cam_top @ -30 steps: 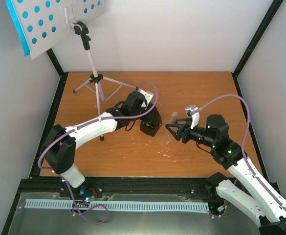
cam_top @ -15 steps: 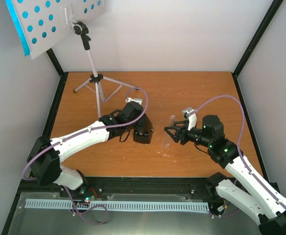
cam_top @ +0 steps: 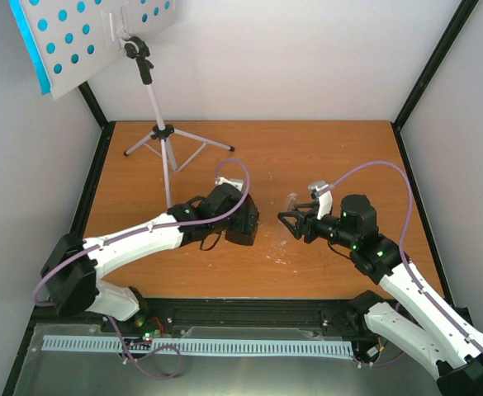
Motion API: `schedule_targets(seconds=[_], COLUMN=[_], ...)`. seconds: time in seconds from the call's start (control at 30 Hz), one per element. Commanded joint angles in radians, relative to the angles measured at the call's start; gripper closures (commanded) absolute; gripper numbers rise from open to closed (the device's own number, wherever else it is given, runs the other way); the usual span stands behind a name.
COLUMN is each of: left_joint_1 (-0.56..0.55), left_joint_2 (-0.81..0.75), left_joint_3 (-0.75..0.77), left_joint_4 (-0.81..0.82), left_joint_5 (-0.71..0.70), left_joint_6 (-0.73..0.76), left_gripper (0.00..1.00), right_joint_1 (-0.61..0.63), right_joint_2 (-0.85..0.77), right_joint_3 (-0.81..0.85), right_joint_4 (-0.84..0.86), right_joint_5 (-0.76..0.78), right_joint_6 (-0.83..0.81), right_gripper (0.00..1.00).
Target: Pack up the instrument practice props
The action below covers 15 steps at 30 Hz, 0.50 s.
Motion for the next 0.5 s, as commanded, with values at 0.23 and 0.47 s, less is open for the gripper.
schedule_targets(seconds=[0.23, 0.47], left_joint_1=[0.175, 0.346], left_joint_2=[-0.28, -0.233], left_joint_3=[-0.359, -0.476], left_joint_4=[0.37, 0.547], left_joint_5=[0.521, 0.74], left_joint_6=[0.144, 0.202], left_gripper=[0.01, 0.01], right_joint_1=[0.008, 0.008], right_joint_2=[-0.003, -0.002], right_joint_3=[-0.018, -0.017], right_joint_4=[0.048, 0.052], right_joint_5=[0.044, 0.049], right_joint_6=[0.036, 0.062], right_gripper=[0.47, 0.47])
